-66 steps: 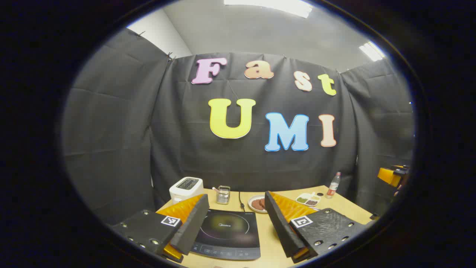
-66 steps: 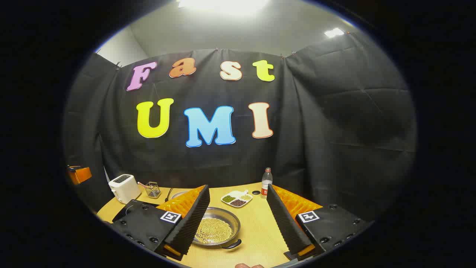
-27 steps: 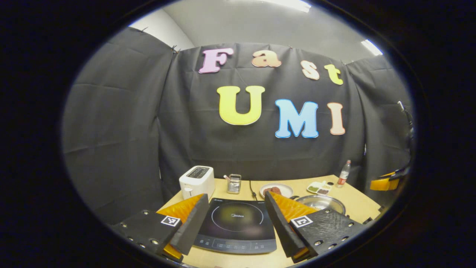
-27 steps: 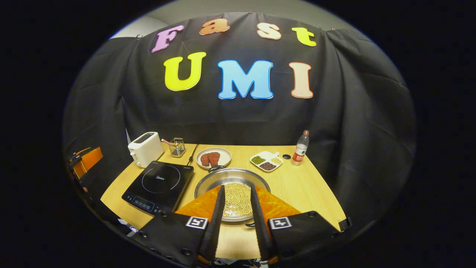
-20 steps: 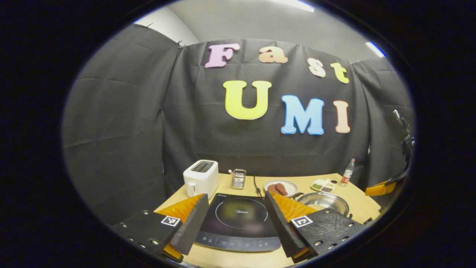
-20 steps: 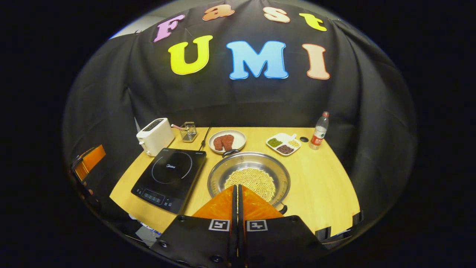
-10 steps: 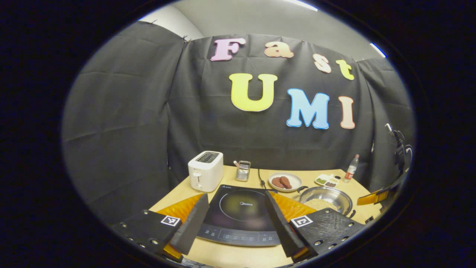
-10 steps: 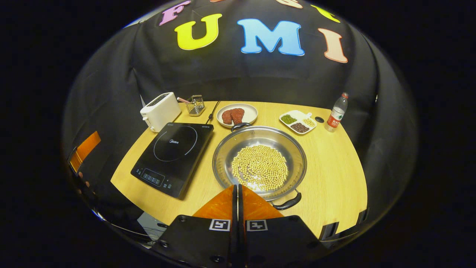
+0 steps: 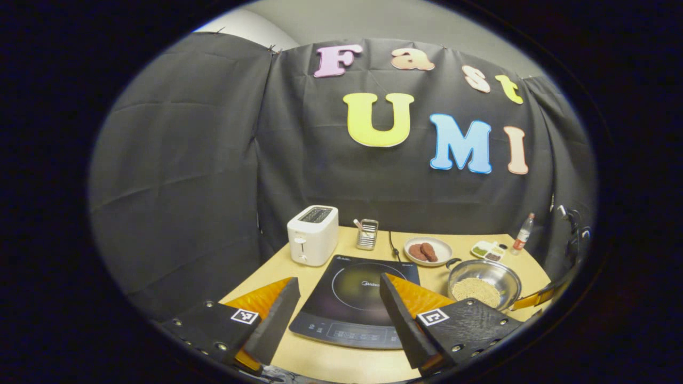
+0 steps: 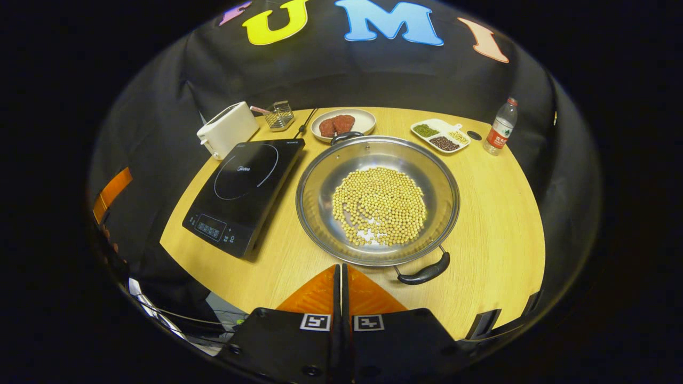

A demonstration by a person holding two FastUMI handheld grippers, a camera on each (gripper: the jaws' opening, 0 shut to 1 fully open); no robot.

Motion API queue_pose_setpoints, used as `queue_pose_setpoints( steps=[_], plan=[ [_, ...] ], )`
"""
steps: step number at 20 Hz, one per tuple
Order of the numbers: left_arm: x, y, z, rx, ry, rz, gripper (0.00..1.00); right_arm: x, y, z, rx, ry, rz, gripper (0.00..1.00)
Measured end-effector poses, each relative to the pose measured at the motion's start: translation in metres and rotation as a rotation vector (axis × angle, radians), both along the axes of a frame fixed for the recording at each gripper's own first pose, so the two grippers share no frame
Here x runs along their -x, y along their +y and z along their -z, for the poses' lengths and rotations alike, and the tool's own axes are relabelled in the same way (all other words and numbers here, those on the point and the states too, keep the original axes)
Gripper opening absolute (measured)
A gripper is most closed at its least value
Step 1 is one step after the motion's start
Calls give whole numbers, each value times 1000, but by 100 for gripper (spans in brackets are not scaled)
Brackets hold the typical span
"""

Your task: First push the handle of the pot to place it horizontally, then grasp the pot with both hands and set it on the induction cooktop.

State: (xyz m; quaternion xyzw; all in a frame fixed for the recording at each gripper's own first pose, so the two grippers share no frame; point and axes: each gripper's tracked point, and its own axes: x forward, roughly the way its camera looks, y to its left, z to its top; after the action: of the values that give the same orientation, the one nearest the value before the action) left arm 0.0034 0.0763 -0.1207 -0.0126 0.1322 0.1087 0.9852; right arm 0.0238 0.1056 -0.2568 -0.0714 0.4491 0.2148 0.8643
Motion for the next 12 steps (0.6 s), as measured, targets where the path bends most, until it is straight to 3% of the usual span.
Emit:
queue_pose_setpoints(
  steps=[4, 8, 9, 12],
  plan=[
    [-8, -38, 2, 5, 20, 12, 92, -5, -13, 27, 25, 64, -22, 2],
    [-24, -77, 0, -86, 43, 90, 88, -7, -25, 43, 28, 110, -39, 1],
    [-27, -87, -3, -100, 45, 111, 92, -8, -26, 46, 22, 120, -39, 1],
    [-37, -110, -2, -117, 50, 152, 88, -11, -31, 52, 19, 142, -51, 2]
  ],
)
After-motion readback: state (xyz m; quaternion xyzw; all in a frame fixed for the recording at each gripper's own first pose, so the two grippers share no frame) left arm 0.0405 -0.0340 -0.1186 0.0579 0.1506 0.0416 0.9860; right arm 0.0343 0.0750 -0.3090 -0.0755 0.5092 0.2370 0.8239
